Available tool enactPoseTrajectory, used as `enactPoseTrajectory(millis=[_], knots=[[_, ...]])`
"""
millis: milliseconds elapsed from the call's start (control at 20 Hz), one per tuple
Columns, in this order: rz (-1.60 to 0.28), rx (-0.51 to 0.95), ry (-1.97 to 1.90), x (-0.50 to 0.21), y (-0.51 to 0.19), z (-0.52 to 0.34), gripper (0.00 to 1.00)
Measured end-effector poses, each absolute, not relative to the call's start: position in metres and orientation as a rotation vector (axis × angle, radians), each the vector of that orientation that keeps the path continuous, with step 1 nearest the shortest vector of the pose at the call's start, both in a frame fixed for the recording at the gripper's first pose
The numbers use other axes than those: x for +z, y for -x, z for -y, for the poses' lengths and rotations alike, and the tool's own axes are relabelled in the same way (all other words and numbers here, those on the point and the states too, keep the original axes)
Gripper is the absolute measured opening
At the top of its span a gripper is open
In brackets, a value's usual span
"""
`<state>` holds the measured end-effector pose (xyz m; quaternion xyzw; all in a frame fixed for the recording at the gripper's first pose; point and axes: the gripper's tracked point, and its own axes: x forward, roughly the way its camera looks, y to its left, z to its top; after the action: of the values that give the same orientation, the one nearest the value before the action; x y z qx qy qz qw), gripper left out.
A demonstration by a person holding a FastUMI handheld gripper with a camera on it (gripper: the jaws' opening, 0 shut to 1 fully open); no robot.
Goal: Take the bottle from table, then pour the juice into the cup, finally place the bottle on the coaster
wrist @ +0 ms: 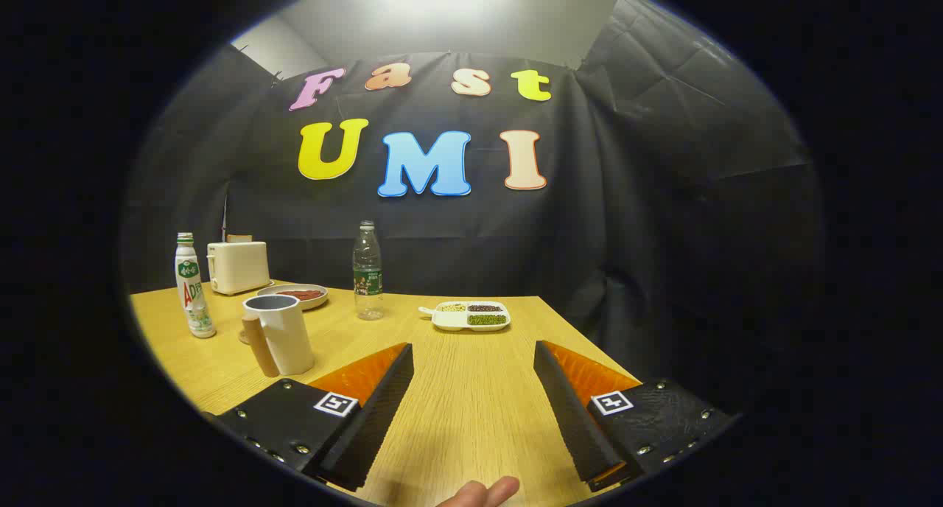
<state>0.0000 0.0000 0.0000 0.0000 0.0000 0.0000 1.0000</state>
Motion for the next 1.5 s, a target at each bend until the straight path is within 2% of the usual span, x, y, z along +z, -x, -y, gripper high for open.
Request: enactPoseTrajectory(millis=[150, 350, 750, 950, 1500], knots=[[-0.013, -0.014, 0.034, 0.002, -0.034, -0.001, 0.99], [0.007, -0.029, 0.050, 0.028, -0.046, -0.020, 0.98], [0.010, -0.201, -0.003, 0.057, 0.008, -0.104, 0.98], [0.065, -0.112, -0.052, 0.073, 0.035, -0.192, 0.98], [0.047, 0.202, 0.007, 0.053, 0.056, -0.395, 0.98]])
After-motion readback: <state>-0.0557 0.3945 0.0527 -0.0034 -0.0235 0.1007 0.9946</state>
